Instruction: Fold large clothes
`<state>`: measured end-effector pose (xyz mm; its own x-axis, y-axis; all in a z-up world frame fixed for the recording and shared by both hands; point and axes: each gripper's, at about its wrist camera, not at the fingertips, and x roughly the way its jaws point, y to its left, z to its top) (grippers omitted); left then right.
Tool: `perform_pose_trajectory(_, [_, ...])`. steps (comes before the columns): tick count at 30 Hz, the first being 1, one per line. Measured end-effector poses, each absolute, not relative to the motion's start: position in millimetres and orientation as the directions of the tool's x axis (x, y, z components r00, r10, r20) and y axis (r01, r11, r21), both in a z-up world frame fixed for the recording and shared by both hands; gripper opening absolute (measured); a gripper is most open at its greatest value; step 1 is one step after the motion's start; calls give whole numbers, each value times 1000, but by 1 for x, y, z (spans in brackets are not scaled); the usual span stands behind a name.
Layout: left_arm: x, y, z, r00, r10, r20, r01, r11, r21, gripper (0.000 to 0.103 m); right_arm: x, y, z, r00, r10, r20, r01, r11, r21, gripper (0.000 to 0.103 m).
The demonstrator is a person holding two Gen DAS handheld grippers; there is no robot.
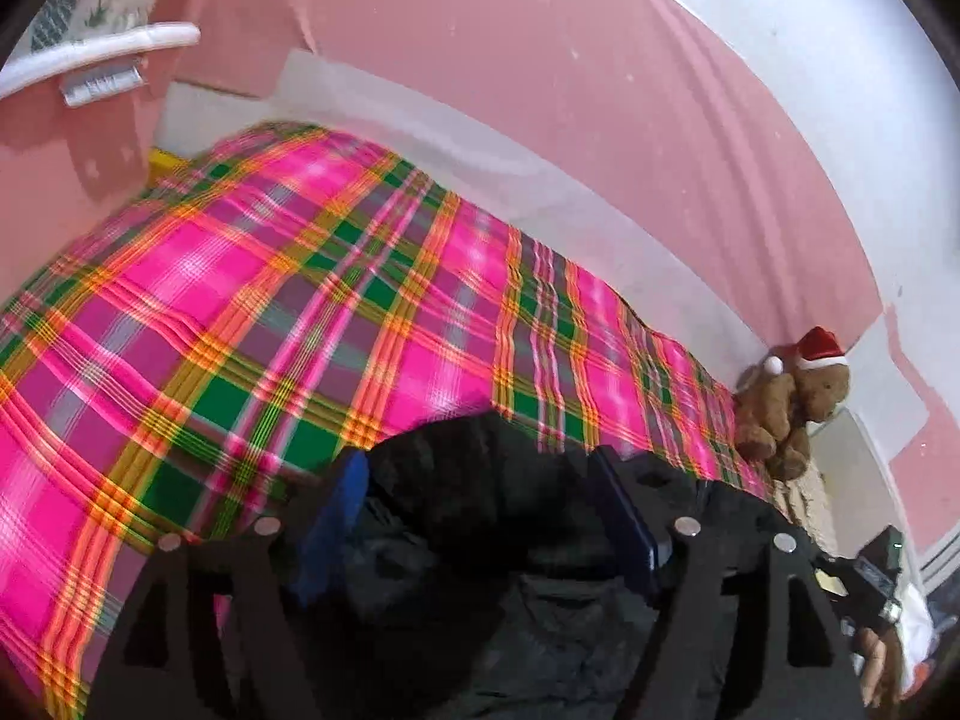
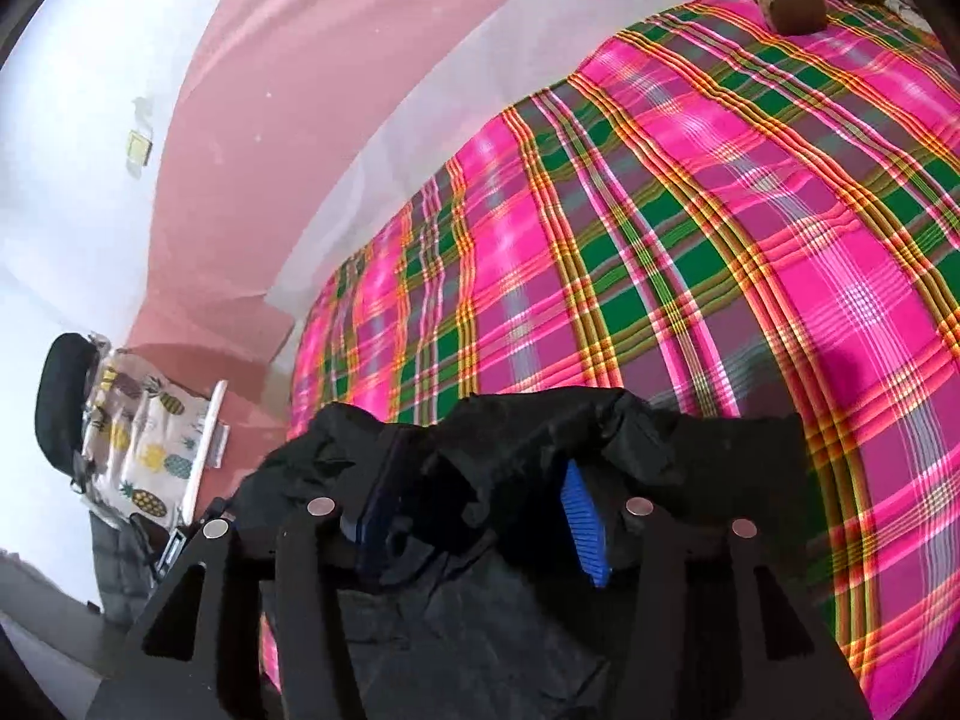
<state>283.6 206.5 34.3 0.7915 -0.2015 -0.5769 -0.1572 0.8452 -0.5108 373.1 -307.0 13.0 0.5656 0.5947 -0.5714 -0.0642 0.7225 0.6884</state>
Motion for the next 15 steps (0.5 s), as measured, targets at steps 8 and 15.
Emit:
perform_pose_trajectory(8, [260,183,48,799,-180,-574,-89,908,-409,77,344,-296,56,718,454,-528,-140,837,529,60])
perform_pose_trajectory(15, [245,119,20,760,-199,-619,66,971,-231,77,311,-220,22,649,412,-640,-313,911,269,60])
